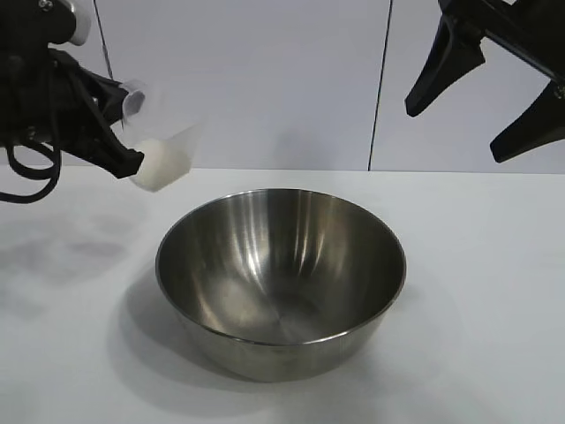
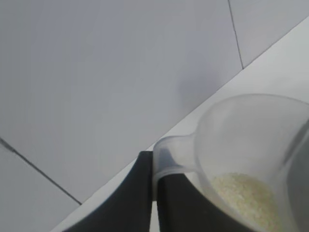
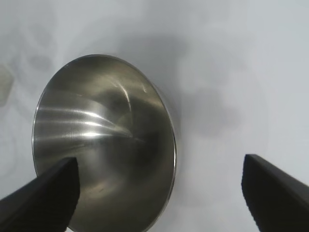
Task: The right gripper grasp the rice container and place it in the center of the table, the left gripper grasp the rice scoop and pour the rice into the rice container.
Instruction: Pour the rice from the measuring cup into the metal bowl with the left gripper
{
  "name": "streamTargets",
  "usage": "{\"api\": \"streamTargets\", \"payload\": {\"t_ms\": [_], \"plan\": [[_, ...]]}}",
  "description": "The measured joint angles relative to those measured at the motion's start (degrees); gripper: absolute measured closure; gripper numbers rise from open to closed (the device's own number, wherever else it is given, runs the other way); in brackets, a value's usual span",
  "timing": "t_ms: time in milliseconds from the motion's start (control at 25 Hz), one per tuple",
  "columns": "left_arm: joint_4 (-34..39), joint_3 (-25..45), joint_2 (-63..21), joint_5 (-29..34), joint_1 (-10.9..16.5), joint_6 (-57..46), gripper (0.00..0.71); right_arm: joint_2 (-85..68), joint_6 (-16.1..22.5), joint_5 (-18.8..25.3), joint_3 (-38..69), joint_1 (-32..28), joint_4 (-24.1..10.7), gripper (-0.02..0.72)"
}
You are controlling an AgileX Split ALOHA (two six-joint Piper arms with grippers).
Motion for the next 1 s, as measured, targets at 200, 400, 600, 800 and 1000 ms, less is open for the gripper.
{"api": "streamTargets", "payload": {"t_ms": [200, 400, 600, 800, 1000], "plan": [[0.4, -2.8, 0.0, 5.3, -2.3, 5.9, 0.701, 0.0, 0.0, 0.0, 0.0, 0.0, 0.0, 0.072], [0.4, -4.4, 0.0, 8.6, -5.4, 9.4, 0.701, 0.0, 0.0, 0.0, 0.0, 0.0, 0.0, 0.072], [0.4, -5.1, 0.0, 9.9, -7.3, 14.7, 0.701, 0.0, 0.0, 0.0, 0.0, 0.0, 0.0, 0.072], [0.4, -5.1, 0.0, 11.4, -9.0, 20.6, 0.701, 0.0, 0.0, 0.0, 0.0, 0.0, 0.0, 0.072], [0.7, -5.3, 0.0, 11.9, -10.3, 26.7, 0.701, 0.0, 0.0, 0.0, 0.0, 0.0, 0.0, 0.072]]}}
